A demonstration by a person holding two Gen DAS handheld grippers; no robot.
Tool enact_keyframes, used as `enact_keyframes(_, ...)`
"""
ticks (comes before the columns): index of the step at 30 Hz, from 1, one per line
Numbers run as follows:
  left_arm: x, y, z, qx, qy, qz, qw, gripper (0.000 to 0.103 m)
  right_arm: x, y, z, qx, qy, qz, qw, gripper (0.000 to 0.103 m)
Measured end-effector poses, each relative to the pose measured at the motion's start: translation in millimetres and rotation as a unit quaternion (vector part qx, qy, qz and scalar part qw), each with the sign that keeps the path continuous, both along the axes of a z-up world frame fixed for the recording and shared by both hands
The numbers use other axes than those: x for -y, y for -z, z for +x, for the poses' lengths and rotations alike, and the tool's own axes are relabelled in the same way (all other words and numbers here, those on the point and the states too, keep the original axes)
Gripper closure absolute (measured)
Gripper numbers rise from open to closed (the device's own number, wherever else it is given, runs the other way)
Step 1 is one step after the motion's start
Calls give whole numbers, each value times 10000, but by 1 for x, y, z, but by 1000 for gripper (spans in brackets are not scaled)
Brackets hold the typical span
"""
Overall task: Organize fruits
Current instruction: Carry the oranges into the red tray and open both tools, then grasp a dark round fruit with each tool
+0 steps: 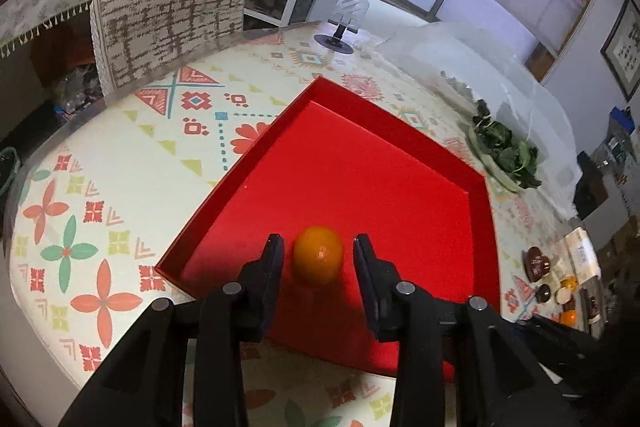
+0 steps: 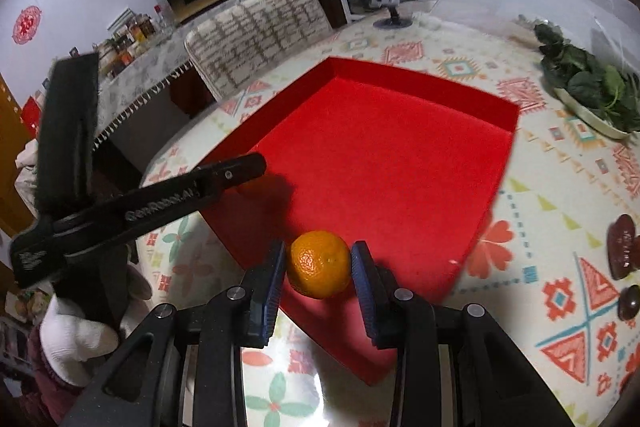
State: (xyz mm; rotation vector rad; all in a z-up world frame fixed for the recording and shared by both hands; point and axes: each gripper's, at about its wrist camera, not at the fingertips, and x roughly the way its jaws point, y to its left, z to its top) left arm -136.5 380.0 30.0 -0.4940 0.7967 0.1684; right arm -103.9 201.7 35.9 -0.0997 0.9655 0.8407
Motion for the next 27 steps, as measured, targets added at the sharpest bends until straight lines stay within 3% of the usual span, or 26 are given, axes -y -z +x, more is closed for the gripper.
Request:
enact_keyframes(6, 6, -14, -10, 218, 10, -186, 9996, 50, 7, -13, -6, 81, 67, 169, 9998, 59)
enact_keyframes(12, 31, -39, -20, 500, 226, -203, 9983, 38, 48, -33, -19, 267, 361, 445, 9980, 53)
enact_keyframes(14, 47, -49, -21, 608, 407, -129, 9972, 32, 74, -36, -24, 272, 556, 547, 9966, 53)
enact_keyframes(19, 96, -61, -17, 701, 973, -30, 9928, 31, 168, -38, -32, 365, 1354, 628, 9881, 53)
enact_keyframes(24, 146, -51, -1, 536, 1498, -72, 9872, 31, 279, -32, -35, 366, 2461, 424, 9676, 51)
enact_keyframes(27, 175, -43, 8, 407, 1781, -91, 9831, 31, 318, -23, -34, 247, 2873, 309, 9570, 51)
